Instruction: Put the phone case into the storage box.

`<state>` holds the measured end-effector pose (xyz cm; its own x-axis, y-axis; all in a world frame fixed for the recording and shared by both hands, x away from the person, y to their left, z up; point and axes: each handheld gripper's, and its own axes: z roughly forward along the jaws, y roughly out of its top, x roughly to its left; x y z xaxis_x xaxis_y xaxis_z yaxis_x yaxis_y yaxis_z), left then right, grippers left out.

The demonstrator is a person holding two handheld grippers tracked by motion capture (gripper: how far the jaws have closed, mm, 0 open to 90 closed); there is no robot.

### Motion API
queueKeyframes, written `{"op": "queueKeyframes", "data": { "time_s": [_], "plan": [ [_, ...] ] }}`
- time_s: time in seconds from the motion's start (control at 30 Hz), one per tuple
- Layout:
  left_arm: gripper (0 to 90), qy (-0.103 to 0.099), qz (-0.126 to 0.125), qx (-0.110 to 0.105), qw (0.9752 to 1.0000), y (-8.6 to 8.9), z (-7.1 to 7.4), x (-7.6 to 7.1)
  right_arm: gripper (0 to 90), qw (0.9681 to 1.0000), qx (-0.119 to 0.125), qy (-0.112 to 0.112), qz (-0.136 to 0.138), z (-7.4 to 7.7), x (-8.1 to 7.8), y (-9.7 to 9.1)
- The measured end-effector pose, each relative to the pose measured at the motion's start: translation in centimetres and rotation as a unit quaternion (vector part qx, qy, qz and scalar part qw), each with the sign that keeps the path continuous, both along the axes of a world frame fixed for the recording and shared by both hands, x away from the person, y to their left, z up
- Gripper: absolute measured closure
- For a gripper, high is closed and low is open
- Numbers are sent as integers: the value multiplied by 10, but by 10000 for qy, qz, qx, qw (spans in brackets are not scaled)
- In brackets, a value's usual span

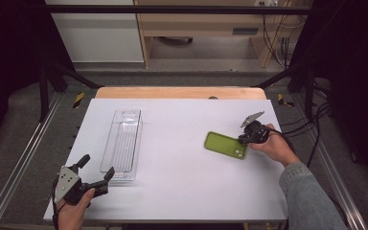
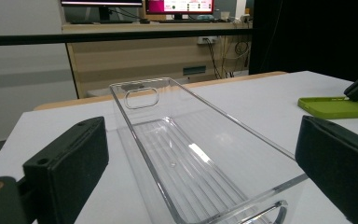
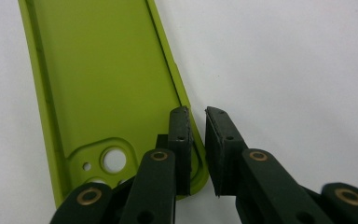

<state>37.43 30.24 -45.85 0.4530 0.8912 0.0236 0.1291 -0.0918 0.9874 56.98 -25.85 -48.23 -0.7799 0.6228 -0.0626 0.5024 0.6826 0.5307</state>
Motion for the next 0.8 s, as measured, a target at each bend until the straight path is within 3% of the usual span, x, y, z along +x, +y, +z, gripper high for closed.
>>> {"op": "queueKeyframes", "data": {
  "time_s": [0.33, 0.6, 0.8],
  "plan": [
    [21, 0, 12, -4, 10000, 0, 0, 0, 880, 9978, -405, -369, 370, 0, -5, 5],
    [21, -27, 71, -32, 10000, 2, 1, -1, 883, 9969, -466, -472, 427, 1, -9, 9],
    [21, -54, 87, -9, 9999, 1, 2, -2, 884, 9947, -480, -730, 540, 16, -26, 16]
  ]
}}
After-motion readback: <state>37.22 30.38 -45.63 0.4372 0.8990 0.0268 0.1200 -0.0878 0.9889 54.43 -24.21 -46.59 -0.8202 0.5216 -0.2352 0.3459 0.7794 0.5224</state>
